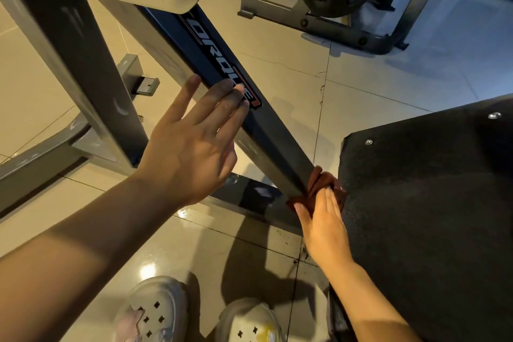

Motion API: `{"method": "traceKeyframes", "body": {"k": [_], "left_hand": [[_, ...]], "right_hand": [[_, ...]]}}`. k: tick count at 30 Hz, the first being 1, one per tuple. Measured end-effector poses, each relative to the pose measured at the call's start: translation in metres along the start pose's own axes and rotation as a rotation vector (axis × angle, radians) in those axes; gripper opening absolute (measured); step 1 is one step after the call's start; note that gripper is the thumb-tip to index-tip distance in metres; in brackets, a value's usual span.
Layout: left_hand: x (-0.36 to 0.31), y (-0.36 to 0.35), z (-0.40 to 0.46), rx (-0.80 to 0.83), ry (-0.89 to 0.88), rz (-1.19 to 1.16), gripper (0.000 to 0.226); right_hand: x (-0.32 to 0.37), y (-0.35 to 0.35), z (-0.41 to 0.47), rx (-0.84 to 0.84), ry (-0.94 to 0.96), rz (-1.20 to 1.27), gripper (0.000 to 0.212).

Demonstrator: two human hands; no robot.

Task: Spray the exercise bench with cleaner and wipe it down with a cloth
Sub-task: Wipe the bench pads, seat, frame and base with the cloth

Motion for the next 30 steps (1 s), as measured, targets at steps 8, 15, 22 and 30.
{"method": "traceKeyframes", "body": {"k": [8,15,22,30], "left_hand": [[0.005,0.000,0.001,-0.017,-0.043,-0.035,0.055],[0.006,-0.004,-0.001,-0.021,-0.041,-0.026,0.056],[0.002,-0.003,-0.001,0.002,-0.020,-0.014,0.057],[0.005,-0.001,-0.002,0.001,-0.042,0.003,0.059]], "right_hand": [[0.127,0.013,0.041,-0.352,0.443,0.107,0.077],[0.035,0.003,0.029,-0.180,0.401,0.026,0.083],[-0.028,0.013,0.014,0.144,0.064,-0.225,0.080],[-0.027,0.029,0.013,0.101,0.093,-0.498,0.085]]}}
Point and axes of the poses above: each hand's wrist, its own z-axis towards the middle knuckle, its own y-axis out of the back of the hand, x = y × z, the point moved 1 cm from there along z, towards the middle knuckle, and after that the axes turned 2 degrees about y, right-handed, at the moved point
